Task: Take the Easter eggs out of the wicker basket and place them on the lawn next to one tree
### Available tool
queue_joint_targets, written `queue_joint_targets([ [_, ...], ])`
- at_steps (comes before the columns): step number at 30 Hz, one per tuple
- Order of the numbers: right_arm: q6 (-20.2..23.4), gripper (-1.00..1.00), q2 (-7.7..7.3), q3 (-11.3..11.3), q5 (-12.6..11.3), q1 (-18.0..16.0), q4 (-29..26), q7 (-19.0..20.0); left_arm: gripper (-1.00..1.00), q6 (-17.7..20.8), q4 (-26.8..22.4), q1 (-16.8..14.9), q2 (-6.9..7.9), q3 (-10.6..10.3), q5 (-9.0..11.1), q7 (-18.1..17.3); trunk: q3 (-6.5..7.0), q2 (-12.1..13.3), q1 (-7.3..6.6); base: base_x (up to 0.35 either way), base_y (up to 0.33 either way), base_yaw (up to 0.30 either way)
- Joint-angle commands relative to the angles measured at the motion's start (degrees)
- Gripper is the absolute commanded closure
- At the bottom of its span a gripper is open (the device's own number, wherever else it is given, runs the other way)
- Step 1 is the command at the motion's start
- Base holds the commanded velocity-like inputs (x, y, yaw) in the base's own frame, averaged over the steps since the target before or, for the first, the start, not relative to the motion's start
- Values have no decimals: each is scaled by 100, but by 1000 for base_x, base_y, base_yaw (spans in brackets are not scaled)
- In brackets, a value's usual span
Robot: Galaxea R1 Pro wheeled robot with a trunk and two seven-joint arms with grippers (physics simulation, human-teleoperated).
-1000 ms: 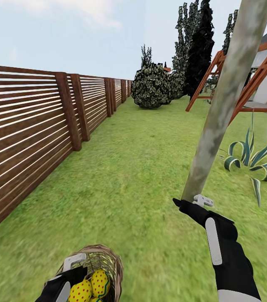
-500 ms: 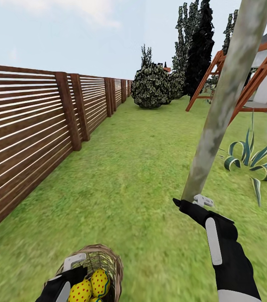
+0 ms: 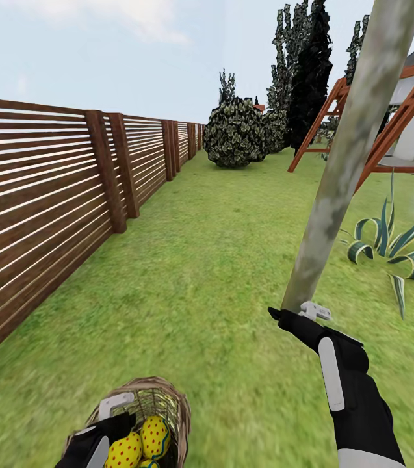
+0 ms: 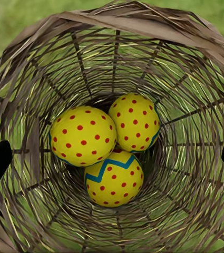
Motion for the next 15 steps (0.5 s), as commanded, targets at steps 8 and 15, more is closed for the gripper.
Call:
queue_joint_targets([
  [8,30,-100,6,-23,11,-5,-5,38,-100,16,-9,-2,8,-26,59,54,-150,-325,176,0,0,0],
  [15,30,-100,5,-25,11,-5,-5,38,-100,11,-9,-2,8,-26,59,54,-275,-606,330,0,0,0],
])
